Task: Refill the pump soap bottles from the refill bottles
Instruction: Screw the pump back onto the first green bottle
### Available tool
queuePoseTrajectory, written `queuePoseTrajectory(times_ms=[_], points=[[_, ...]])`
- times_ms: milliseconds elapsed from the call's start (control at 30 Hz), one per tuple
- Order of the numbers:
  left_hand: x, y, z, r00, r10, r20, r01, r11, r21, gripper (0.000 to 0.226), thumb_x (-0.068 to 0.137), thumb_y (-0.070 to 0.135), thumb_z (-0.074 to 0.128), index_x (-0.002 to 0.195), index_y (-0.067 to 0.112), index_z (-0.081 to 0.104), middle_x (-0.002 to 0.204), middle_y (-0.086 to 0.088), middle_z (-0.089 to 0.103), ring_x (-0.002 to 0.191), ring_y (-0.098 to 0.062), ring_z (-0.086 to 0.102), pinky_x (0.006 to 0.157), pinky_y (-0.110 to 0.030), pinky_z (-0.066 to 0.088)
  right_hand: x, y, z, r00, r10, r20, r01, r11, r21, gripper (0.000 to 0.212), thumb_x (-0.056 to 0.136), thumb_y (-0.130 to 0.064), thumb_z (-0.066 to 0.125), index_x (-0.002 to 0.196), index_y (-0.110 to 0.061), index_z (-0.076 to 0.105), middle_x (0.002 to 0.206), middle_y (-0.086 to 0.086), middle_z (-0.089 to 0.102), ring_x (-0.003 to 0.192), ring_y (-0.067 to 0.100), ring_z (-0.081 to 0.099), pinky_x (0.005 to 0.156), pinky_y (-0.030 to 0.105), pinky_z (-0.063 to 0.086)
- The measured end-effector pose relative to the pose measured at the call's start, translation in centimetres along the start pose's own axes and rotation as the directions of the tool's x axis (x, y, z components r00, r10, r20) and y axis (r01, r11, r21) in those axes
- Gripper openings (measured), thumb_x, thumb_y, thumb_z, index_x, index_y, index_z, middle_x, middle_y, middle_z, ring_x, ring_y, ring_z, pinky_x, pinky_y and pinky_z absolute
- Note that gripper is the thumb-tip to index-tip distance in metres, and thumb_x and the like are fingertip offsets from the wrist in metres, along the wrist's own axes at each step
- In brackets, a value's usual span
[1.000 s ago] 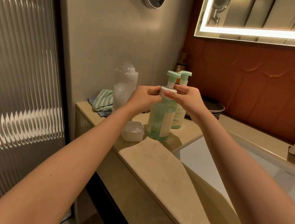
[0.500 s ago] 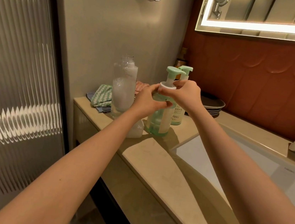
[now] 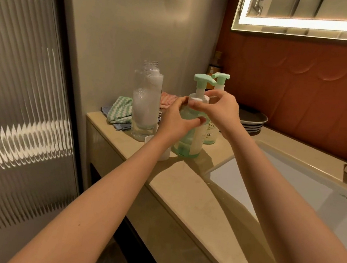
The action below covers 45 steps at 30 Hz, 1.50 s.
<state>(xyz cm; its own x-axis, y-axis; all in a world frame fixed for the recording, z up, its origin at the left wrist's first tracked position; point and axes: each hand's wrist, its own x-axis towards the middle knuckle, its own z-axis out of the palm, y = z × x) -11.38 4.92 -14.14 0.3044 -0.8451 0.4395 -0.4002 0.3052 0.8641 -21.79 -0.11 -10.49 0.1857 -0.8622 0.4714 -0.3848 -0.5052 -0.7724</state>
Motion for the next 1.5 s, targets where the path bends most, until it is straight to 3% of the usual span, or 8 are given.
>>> queuePoseTrajectory(times_ms=[267,367,667,800,1000,1133,1300,1500], points=[[0.1,0.1,-0.1,1.000,-0.011,-0.003,0.011,1.000,0.012,0.057,0.078,0.023,0.073,0.129,0.017,0.050,0.125,0.004,0.055,0.112,-0.009,0.048,0.089,-0.022,0.038,-0.1,-0.8,0.2,0.997,-0.027,0.076,0.031,0.998,-0.047,0.043,0.080,-0.034,0.065,0.112,-0.004,0.060,0.109,0.013,0.063,0.102,0.025,0.058,0.089,0.040,0.048],[0.0,0.2,-0.1,1.000,-0.004,0.005,0.004,0.999,0.032,0.054,0.079,0.025,0.072,0.129,0.017,0.052,0.124,0.003,0.057,0.103,-0.007,0.048,0.084,-0.020,0.040,-0.7,-1.1,-0.5,0.984,-0.078,0.160,0.079,0.997,0.003,0.022,0.084,-0.021,0.064,0.103,-0.012,0.067,0.095,0.005,0.067,0.090,0.015,0.060,0.078,0.024,0.047],[-0.1,0.2,0.0,0.999,-0.028,-0.023,0.029,0.999,0.043,0.054,0.077,0.027,0.074,0.126,0.016,0.055,0.127,0.000,0.057,0.118,-0.017,0.049,0.090,-0.028,0.040,-0.4,-1.6,0.5,0.995,-0.101,0.016,0.101,0.951,-0.292,0.050,0.073,-0.039,0.074,0.105,-0.001,0.065,0.103,0.014,0.066,0.095,0.024,0.060,0.080,0.035,0.050],[-0.2,0.5,-0.1,0.998,-0.055,0.001,0.055,0.998,0.003,0.059,0.077,0.025,0.074,0.131,0.016,0.050,0.128,0.001,0.056,0.109,-0.010,0.049,0.089,-0.026,0.042,-0.2,-2.1,-1.2,0.964,-0.006,0.264,0.023,0.998,-0.062,0.017,0.087,-0.027,0.061,0.092,-0.011,0.066,0.089,0.001,0.066,0.083,0.011,0.061,0.074,0.029,0.047],[-0.4,1.0,-0.5,1.000,0.004,0.022,-0.005,1.000,0.020,0.053,0.078,0.024,0.072,0.128,0.017,0.053,0.112,0.010,0.055,0.101,-0.005,0.045,0.069,-0.008,0.038,0.2,-2.3,-1.7,0.949,0.005,0.315,-0.018,0.999,0.040,0.028,0.092,-0.006,0.052,0.120,-0.002,0.057,0.105,0.004,0.060,0.101,0.018,0.057,0.090,0.032,0.046],[-0.5,1.0,-0.5,0.999,0.015,0.030,-0.015,1.000,0.007,0.056,0.079,0.022,0.072,0.131,0.018,0.051,0.117,0.009,0.055,0.104,-0.005,0.044,0.083,-0.020,0.039,0.0,-2.1,-2.1,0.943,0.023,0.333,-0.100,0.972,0.215,0.033,0.091,0.004,0.048,0.124,0.000,0.054,0.109,0.004,0.059,0.098,0.015,0.055,0.082,0.027,0.049],[-0.4,0.9,-0.4,1.000,0.000,0.025,-0.001,1.000,0.016,0.056,0.078,0.025,0.072,0.129,0.017,0.051,0.122,0.006,0.056,0.104,-0.004,0.042,0.078,-0.015,0.038,0.5,-2.4,-1.8,0.957,0.011,0.291,0.003,0.999,-0.048,0.033,0.088,-0.015,0.061,0.119,-0.005,0.060,0.109,0.006,0.064,0.098,0.017,0.058,0.093,0.036,0.047],[-0.6,1.1,-0.4,1.000,-0.019,0.024,0.019,1.000,0.025,0.054,0.079,0.024,0.072,0.128,0.016,0.052,0.110,0.011,0.051,0.101,-0.005,0.042,0.083,-0.022,0.039,0.5,-2.8,-1.3,0.987,-0.077,0.142,0.122,0.928,-0.351,0.044,0.075,-0.042,0.072,0.097,-0.004,0.069,0.085,0.006,0.066,0.075,0.013,0.060,0.062,0.025,0.048]])
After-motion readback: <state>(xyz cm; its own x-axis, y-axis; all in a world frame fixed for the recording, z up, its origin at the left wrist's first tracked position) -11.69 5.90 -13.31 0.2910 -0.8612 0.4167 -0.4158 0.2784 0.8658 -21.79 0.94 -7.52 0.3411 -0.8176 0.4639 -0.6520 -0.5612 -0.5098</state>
